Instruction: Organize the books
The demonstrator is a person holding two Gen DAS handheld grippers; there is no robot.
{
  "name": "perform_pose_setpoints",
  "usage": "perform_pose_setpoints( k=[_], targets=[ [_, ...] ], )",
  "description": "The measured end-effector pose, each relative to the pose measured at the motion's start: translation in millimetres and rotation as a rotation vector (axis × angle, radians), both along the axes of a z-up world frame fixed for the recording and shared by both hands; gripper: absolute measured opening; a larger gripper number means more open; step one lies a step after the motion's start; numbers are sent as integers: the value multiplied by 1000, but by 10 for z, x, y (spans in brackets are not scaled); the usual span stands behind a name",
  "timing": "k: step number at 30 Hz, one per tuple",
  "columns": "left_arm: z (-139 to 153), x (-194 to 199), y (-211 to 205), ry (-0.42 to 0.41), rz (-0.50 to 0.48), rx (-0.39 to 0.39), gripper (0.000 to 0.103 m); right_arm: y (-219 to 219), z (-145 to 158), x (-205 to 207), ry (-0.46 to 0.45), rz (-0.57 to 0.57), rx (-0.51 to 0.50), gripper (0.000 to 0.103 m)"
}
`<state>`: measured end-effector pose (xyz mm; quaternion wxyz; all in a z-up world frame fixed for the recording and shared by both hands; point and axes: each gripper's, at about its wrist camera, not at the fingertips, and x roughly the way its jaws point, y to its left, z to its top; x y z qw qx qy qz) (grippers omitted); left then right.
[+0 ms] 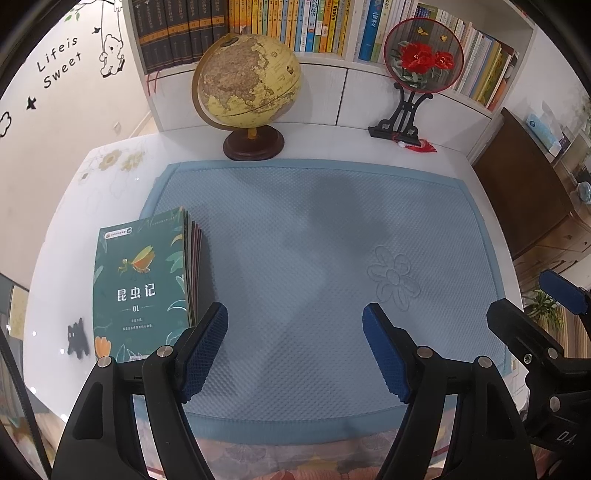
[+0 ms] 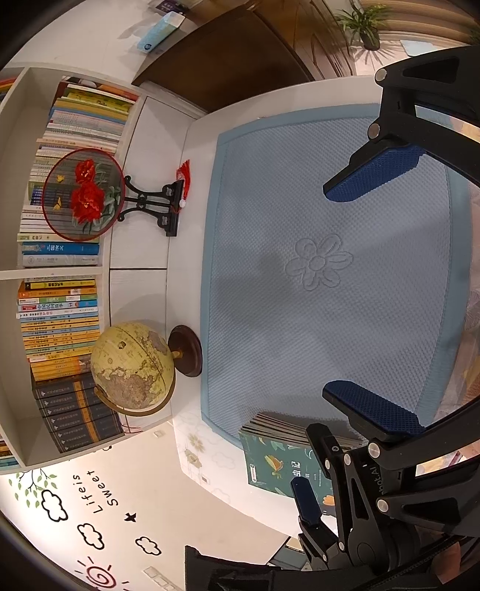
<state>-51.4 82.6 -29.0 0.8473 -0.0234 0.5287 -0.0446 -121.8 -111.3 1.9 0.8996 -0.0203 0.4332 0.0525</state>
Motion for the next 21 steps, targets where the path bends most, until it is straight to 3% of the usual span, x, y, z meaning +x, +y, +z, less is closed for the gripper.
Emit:
perform_pose_setpoints(
  k=[21],
  targets=[
    [-12, 17, 43, 3, -7, 7, 74, 8, -22, -38, 8, 1, 1, 97]
  ],
)
